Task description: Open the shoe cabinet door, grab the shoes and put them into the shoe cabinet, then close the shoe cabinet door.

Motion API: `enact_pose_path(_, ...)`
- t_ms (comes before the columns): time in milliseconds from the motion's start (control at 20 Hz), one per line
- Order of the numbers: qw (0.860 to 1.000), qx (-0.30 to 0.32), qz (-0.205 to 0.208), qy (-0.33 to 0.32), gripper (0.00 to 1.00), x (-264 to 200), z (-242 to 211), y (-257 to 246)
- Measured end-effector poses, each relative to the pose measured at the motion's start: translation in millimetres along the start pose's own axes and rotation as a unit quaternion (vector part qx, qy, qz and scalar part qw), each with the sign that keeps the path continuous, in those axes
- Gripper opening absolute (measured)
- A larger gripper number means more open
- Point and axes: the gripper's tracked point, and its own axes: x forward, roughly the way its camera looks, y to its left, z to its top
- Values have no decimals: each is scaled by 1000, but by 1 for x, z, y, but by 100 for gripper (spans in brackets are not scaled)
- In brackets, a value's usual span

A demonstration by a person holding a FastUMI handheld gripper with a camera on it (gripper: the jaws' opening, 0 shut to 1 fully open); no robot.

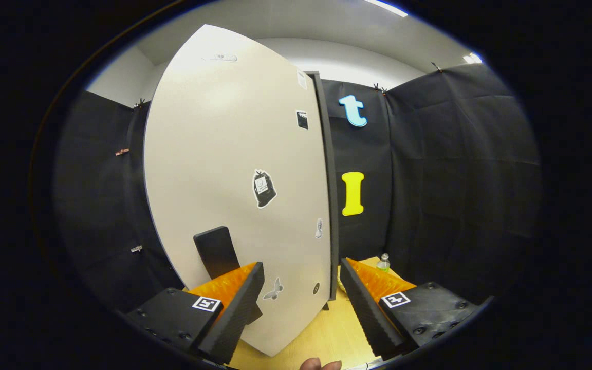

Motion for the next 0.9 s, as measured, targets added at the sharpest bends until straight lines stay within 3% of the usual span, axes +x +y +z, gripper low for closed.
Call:
enact_pose_path(500,998,-3,63,-4,98,38,-1,79)
enact_pose_path(900,997,-15,73,-21,98,37,7,77)
